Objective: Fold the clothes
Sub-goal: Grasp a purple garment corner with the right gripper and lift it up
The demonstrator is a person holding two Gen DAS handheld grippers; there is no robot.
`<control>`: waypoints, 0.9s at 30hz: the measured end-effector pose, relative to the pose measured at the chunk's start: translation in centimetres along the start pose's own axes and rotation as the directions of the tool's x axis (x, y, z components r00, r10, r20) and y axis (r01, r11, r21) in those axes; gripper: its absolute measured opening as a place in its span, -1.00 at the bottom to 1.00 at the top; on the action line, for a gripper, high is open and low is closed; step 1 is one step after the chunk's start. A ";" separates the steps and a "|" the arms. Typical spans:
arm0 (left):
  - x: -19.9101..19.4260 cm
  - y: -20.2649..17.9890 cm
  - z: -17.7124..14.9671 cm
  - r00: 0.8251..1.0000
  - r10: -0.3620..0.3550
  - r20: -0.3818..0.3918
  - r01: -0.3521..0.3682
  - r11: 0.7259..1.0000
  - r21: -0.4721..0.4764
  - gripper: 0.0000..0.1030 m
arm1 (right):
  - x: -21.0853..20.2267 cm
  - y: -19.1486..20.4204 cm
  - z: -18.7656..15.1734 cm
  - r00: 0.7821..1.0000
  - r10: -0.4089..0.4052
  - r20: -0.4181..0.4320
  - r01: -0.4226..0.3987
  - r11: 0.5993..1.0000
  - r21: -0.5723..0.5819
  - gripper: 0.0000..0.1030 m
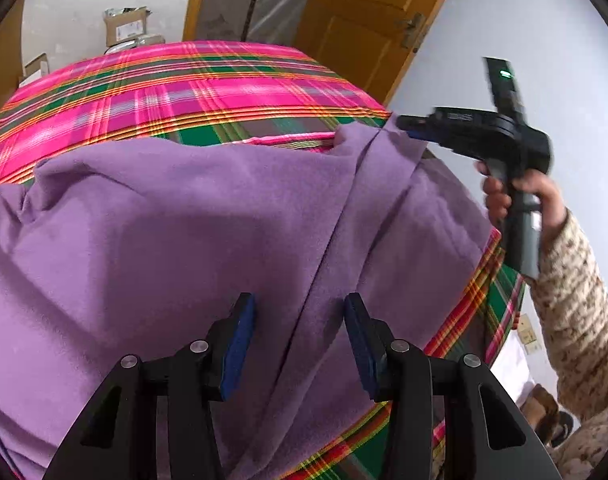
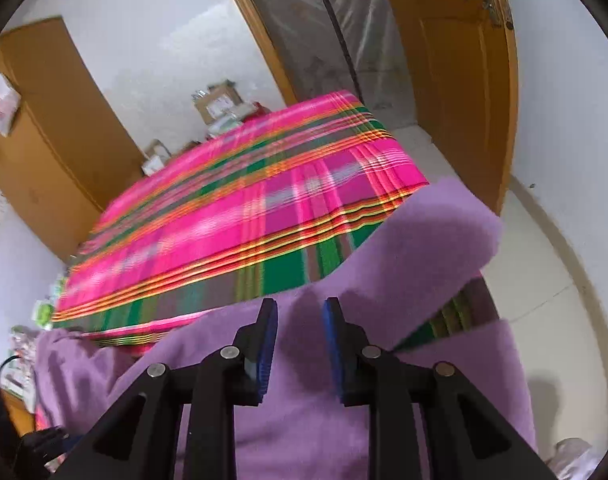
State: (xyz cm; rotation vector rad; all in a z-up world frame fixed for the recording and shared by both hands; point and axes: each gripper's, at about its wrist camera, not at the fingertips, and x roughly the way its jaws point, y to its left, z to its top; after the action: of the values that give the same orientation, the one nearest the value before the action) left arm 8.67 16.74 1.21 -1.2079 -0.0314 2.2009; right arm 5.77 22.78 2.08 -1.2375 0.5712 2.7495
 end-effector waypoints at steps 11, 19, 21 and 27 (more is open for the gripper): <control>-0.6 -0.5 -0.4 0.996 -0.089 0.016 0.088 0.994 0.058 -0.07 | 3.4 0.7 1.3 0.988 -0.105 -0.114 0.106 0.994 -0.001 -0.51; -0.7 -0.5 -0.5 0.993 -0.117 0.018 0.116 0.991 0.072 -0.07 | 2.8 0.5 1.2 0.987 -0.128 -0.092 0.128 0.992 -0.012 -0.99; -0.7 -0.6 -0.5 0.993 -0.116 0.018 0.114 0.991 0.073 -0.07 | 2.0 0.5 1.2 0.989 -0.129 -0.069 0.128 0.992 -0.019 -0.99; -0.7 -0.7 -0.6 0.993 -0.117 0.024 0.115 0.991 0.069 -0.07 | 1.3 1.2 1.6 0.987 -0.145 -0.068 0.143 0.989 -0.036 -0.98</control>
State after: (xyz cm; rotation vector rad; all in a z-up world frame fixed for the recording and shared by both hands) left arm 9.76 16.81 1.64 -1.1100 -0.0373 2.1007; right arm 3.48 22.15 2.47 -1.3315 0.4281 2.6144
